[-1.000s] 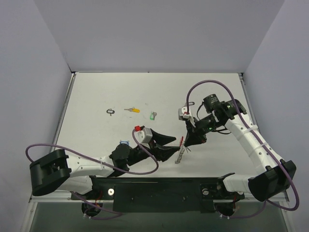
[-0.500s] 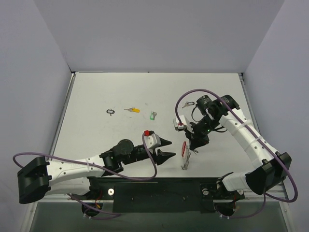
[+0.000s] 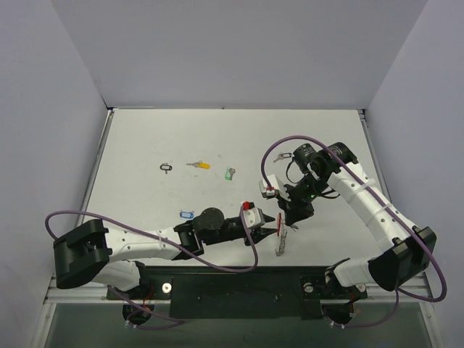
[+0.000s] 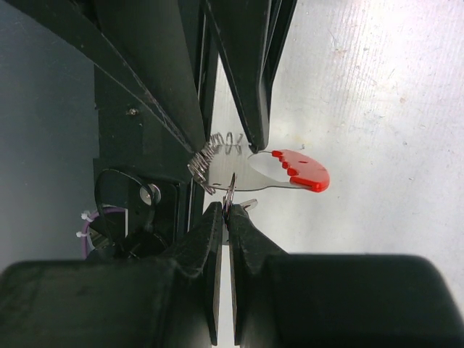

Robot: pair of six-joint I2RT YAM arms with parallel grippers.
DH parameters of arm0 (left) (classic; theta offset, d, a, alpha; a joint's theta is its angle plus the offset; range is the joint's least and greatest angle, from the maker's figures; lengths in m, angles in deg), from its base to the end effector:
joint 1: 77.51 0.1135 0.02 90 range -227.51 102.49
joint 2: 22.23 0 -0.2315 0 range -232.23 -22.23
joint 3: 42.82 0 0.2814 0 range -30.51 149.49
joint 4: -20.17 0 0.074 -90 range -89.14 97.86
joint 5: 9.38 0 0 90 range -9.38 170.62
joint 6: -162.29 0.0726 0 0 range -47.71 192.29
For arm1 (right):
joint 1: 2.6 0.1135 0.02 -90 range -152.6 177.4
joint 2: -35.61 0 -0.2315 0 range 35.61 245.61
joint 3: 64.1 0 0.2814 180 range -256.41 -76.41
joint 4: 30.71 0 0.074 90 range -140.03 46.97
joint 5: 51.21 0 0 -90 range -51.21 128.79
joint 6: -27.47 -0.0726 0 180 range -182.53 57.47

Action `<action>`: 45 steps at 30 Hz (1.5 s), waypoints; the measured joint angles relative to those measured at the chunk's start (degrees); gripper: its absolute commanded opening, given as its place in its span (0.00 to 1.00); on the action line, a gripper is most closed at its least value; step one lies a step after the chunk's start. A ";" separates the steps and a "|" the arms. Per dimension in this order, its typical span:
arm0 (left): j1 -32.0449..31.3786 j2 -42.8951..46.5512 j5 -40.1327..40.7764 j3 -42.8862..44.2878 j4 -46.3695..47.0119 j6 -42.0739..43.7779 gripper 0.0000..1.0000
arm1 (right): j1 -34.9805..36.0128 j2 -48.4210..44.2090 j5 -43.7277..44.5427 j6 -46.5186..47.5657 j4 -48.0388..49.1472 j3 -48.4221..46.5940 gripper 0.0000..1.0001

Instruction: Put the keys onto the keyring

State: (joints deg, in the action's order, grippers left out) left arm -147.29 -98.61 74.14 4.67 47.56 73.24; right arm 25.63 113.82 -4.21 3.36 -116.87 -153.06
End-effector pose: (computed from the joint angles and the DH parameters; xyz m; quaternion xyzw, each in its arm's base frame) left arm 0.1160 -0.3387 0.1987 0.4461 0.5604 -0.4271 0.5519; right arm 0.2243 0.1766 0.2696 -0.7073 0.5946 0.3059 0.2292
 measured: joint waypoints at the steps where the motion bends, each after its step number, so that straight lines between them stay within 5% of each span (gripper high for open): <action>1: -0.11 -0.57 0.07 0.09 0.76 0.11 0.43 | 0.00 0.00 0.00 0.04 -0.04 0.00 0.00; 21: -0.81 -5.18 2.40 2.49 7.28 1.09 0.29 | 0.00 0.00 -0.55 0.46 -0.15 0.00 0.00; 28: -0.81 -5.62 2.16 2.73 7.28 1.22 0.10 | 0.00 0.04 -0.92 0.70 -0.17 0.00 0.00; 29: -0.87 -5.64 2.10 2.80 7.23 1.25 0.00 | 0.00 0.07 -0.90 0.76 -0.24 0.00 0.00; 34: -0.96 -5.70 1.51 3.04 6.86 1.14 0.00 | -0.02 0.07 -0.61 1.31 -0.42 0.00 0.00; 38: -1.01 -5.70 1.62 2.64 7.87 -0.39 0.00 | -0.26 0.04 -1.03 1.07 -0.28 -0.02 0.36; 45: -1.11 -5.11 7.52 -6.10 22.05 -8.31 0.00 | -8.55 -2.16 -8.85 1.07 -0.50 0.07 0.44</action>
State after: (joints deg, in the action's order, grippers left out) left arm -148.40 -103.73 81.66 -1.43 69.62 64.94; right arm 17.09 111.66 -13.06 4.43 -117.37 -152.99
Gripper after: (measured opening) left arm 0.019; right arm 0.437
